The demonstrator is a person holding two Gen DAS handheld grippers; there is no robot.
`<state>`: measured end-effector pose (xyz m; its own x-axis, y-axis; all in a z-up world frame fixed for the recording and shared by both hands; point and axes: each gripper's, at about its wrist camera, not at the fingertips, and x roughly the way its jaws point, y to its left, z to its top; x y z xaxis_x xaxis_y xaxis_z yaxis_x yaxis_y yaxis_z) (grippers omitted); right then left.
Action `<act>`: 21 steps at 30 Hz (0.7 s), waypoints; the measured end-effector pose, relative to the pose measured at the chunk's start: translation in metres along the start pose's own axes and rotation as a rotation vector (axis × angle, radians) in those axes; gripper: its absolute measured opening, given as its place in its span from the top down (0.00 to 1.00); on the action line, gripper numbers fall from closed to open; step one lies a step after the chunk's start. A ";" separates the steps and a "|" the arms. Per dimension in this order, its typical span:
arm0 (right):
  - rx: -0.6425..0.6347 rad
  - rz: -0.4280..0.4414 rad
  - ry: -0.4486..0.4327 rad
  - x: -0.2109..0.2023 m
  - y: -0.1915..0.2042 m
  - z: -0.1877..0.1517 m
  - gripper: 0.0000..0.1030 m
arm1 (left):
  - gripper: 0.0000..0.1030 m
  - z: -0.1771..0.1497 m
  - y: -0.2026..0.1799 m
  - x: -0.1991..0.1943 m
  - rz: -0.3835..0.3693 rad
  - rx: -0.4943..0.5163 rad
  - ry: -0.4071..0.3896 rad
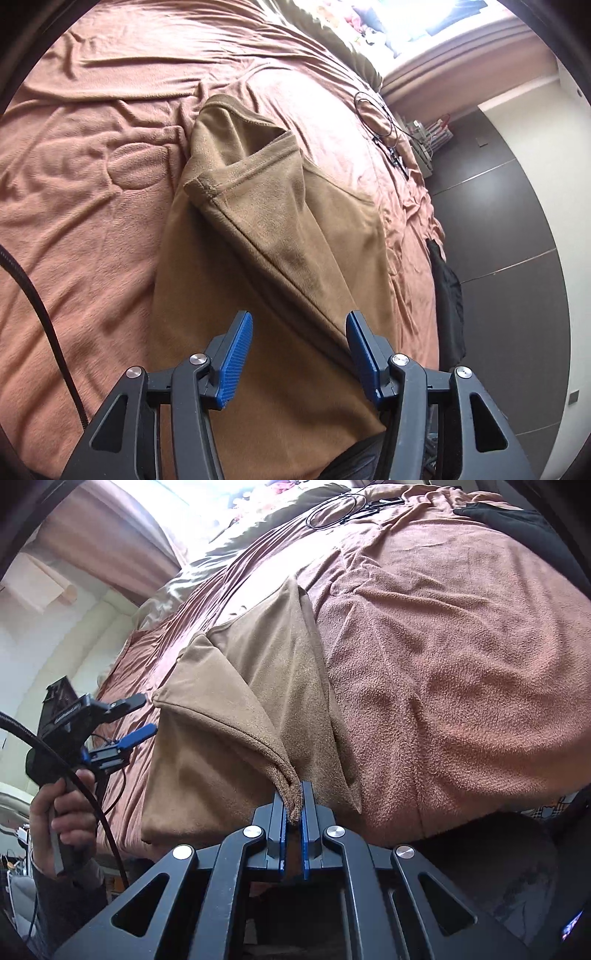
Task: Fold small clothes
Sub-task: 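Close the left tool on the flap corner while the right tool holds the folded edge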
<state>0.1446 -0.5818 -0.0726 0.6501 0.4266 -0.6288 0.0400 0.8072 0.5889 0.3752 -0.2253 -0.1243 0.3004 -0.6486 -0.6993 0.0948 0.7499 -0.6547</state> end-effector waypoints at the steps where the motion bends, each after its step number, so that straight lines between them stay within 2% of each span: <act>1: -0.001 0.001 0.002 0.001 -0.001 0.000 0.98 | 0.47 0.003 0.000 0.004 0.000 -0.005 0.000; 6: 0.009 0.016 0.006 0.002 -0.002 -0.002 0.98 | 0.46 0.013 0.006 0.021 0.035 -0.026 0.019; 14: 0.009 0.016 0.009 0.002 0.001 -0.003 0.98 | 0.47 0.030 0.008 0.033 0.008 -0.025 0.013; 15: 0.008 0.014 0.010 0.003 0.001 -0.003 0.98 | 0.51 0.032 0.006 0.034 0.004 -0.017 0.016; 17: 0.006 0.013 0.011 0.002 0.002 -0.003 0.98 | 0.71 0.036 0.002 0.037 0.005 -0.001 0.035; 18: 0.003 0.012 0.011 0.002 0.003 -0.003 0.98 | 0.87 0.038 0.000 0.039 -0.004 0.005 0.051; 21: -0.005 0.005 0.009 0.002 0.005 -0.004 0.98 | 0.89 0.045 -0.012 0.038 -0.025 0.044 0.048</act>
<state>0.1428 -0.5753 -0.0725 0.6434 0.4342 -0.6305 0.0328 0.8072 0.5894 0.4277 -0.2535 -0.1301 0.2516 -0.6716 -0.6969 0.1440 0.7380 -0.6592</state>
